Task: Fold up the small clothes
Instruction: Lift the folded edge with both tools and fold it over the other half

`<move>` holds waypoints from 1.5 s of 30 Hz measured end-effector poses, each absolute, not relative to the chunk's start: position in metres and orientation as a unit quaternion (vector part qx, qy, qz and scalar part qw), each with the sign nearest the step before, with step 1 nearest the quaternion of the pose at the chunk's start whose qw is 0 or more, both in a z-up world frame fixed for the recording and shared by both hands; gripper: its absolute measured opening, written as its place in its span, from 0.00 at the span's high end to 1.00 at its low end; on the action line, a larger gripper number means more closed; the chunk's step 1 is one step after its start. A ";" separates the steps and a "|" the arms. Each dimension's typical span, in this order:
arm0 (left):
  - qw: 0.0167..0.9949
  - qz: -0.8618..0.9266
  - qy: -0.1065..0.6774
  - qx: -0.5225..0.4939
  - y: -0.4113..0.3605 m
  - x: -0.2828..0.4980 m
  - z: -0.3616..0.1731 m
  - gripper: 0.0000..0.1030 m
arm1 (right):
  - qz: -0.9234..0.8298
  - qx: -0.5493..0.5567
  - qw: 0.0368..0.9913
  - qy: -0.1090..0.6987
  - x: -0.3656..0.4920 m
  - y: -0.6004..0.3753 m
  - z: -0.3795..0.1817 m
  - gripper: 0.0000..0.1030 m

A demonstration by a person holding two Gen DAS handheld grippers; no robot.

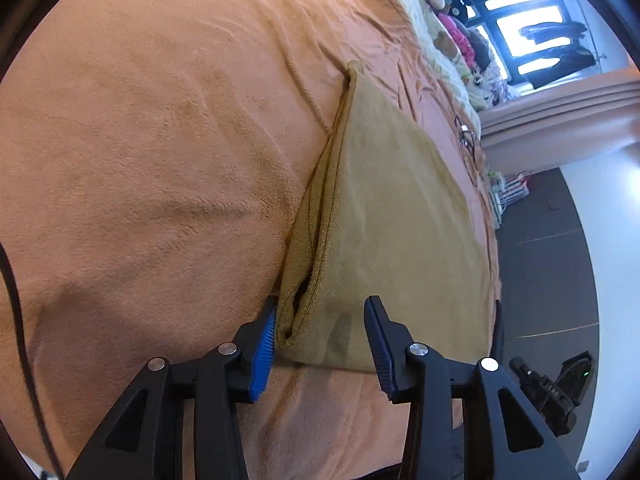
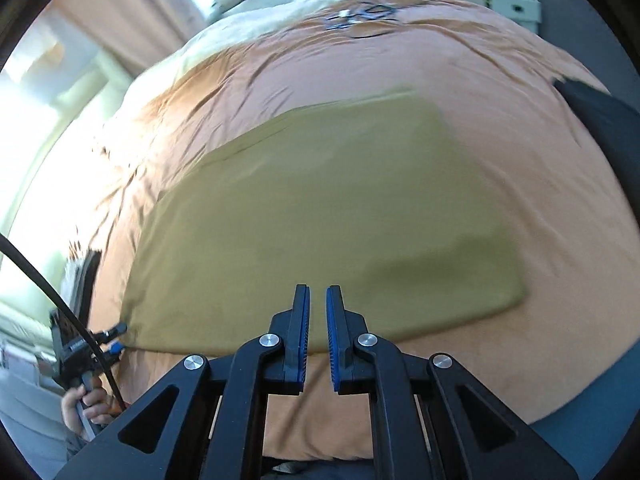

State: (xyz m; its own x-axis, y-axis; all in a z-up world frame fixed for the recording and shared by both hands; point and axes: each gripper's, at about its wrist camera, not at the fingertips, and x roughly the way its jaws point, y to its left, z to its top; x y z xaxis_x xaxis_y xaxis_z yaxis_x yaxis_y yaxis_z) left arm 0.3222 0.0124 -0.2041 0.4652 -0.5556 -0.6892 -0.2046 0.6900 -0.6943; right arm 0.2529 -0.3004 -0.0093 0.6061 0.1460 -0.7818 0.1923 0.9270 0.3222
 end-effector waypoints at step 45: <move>0.782 -0.194 0.436 -0.400 -0.006 0.343 -0.104 0.94 | 0.027 0.117 0.836 0.536 0.585 -0.240 -0.108 0.95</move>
State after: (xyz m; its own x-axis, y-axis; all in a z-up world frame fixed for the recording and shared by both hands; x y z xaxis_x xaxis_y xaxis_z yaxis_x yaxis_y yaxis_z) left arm 0.3427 -0.0059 -0.1038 0.5440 -0.6526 -0.5275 -0.0449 0.6051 -0.7949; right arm 0.5845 -0.2396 -0.1079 0.4249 0.1702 -0.8891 0.0801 0.9712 0.2242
